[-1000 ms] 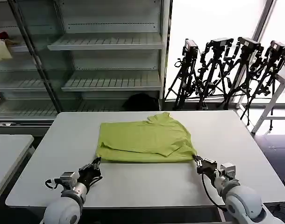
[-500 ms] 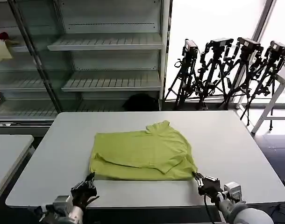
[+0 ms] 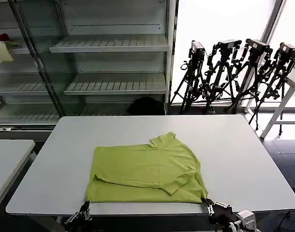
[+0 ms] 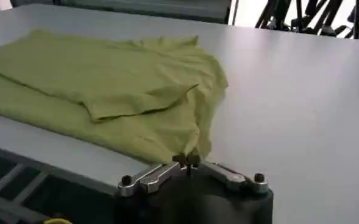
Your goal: Fold and organize the clothes.
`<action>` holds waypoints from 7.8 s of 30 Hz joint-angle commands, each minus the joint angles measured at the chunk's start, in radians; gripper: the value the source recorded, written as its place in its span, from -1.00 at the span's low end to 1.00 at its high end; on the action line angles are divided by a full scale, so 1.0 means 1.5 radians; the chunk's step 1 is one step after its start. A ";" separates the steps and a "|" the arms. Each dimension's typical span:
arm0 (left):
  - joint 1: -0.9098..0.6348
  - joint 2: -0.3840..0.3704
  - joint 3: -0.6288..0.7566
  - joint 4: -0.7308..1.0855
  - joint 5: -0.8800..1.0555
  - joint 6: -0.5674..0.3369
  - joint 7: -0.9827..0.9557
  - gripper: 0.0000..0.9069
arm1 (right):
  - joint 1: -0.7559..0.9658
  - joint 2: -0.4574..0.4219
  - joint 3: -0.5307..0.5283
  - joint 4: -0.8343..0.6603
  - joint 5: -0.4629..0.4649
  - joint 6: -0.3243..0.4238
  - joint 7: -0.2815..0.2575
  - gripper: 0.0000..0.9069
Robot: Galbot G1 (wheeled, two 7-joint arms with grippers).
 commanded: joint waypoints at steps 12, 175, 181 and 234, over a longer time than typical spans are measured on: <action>0.062 -0.013 0.007 -0.053 0.065 -0.020 -0.030 0.84 | -0.030 -0.005 0.021 0.003 -0.031 0.020 0.011 1.00; -0.213 0.084 -0.062 0.113 -0.008 0.073 0.204 -0.98 | 0.255 -0.048 -0.053 -0.079 0.020 0.049 -0.170 -1.00; -0.206 0.079 -0.046 0.117 -0.004 0.073 0.206 -0.98 | 0.208 -0.031 -0.046 -0.083 0.005 0.060 -0.164 -1.00; -0.110 -0.026 -0.107 0.079 -0.055 -0.101 0.278 1.00 | 0.038 0.002 0.145 -0.180 0.050 0.375 -0.205 1.00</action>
